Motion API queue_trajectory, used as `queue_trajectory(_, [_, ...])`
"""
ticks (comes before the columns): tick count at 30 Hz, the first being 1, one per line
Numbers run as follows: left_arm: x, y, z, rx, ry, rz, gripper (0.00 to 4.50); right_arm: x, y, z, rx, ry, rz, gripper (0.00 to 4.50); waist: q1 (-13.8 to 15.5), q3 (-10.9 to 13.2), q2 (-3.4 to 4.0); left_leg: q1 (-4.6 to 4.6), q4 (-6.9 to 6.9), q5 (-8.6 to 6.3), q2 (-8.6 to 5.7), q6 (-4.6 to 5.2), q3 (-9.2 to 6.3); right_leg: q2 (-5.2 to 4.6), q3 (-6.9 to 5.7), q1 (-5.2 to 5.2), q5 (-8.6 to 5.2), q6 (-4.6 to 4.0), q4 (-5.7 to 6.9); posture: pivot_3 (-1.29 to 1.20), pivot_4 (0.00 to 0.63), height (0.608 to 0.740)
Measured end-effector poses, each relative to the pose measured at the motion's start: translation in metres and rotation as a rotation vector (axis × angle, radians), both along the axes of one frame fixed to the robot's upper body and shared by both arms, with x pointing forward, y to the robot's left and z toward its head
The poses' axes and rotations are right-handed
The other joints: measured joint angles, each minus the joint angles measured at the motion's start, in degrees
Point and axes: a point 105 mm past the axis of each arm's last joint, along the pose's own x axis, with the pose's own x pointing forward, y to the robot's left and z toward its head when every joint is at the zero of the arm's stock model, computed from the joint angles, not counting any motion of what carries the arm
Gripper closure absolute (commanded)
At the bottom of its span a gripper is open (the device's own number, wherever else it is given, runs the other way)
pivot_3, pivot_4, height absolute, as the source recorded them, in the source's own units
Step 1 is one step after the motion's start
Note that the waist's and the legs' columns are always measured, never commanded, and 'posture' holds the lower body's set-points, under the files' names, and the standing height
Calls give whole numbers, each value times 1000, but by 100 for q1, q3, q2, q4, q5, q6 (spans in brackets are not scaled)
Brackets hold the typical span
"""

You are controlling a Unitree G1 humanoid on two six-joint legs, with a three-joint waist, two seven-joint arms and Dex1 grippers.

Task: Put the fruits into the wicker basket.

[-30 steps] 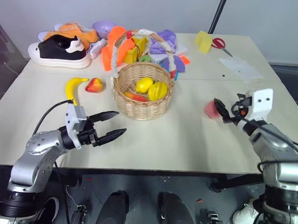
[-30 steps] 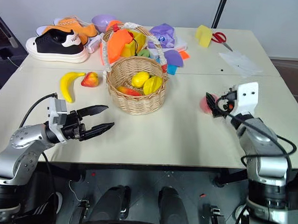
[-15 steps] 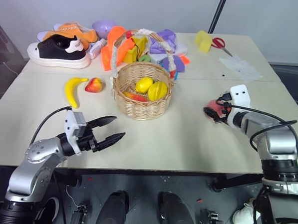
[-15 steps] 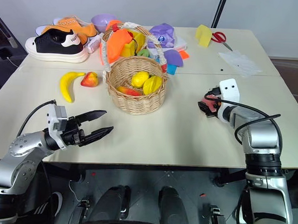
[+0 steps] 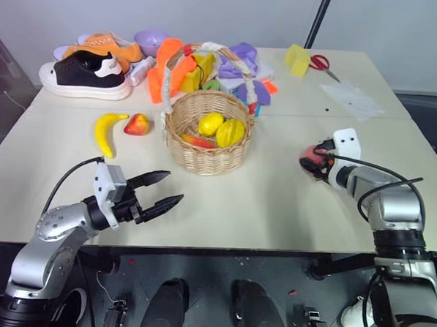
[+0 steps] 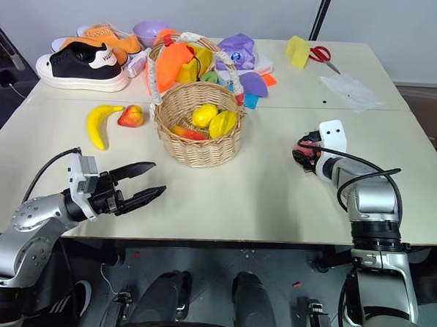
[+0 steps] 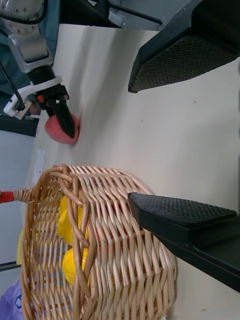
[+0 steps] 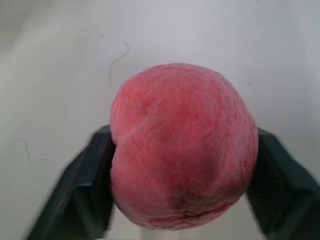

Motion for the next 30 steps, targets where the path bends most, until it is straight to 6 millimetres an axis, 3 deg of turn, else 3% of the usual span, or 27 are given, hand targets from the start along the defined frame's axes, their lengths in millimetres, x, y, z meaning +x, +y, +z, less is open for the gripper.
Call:
queue_trajectory(7, [1, 4, 1, -1, -4, 22, 1079, -22, 6, 9, 29, -7, 44, 1374, 10, 0, 1, -3, -1, 0, 4, 0, -2, 0, 0, -2, -1, 0, 0, 0, 150, 740])
queue_trajectory(11, [8, 27, 4, -4, -14, 127, 1079, -44, 20, 39, 35, -57, 142, 1374, -11, 1, 1, -3, -2, -1, 9, 1, -3, 5, 0, -5, -1, 0, 0, 0, 150, 740])
queue_trajectory(15, [12, 37, 7, -7, -35, 175, 1079, -60, 72, 71, 86, -116, 361, 1374, -16, 1, 1, -2, -2, -1, 14, 1, -3, 7, -1, -6, -1, -1, 0, 0, 150, 740])
queue_trajectory(21, [26, 44, 17, 7, -96, 222, 1079, -62, 151, 108, 125, -207, 631, 1374, 3, 1, 0, -11, -2, -1, 13, 1, -5, 2, -5, -10, 0, -3, -4, 0, 150, 740])
queue_trajectory(25, [29, 44, 17, 6, -106, 232, 1079, -38, 182, 120, 177, -260, 670, 1374, -6, 1, -1, -21, -1, -1, 11, 1, -3, -1, -6, -18, 2, -1, -5, 0, 150, 740])
queue_trajectory(30, [27, 41, 15, 3, -106, 250, 1079, -18, 207, 112, 226, -273, 687, 1374, -4, 0, -2, -59, 1, 0, 11, 1, -9, -1, -11, -56, 14, 19, 5, 0, 150, 740])
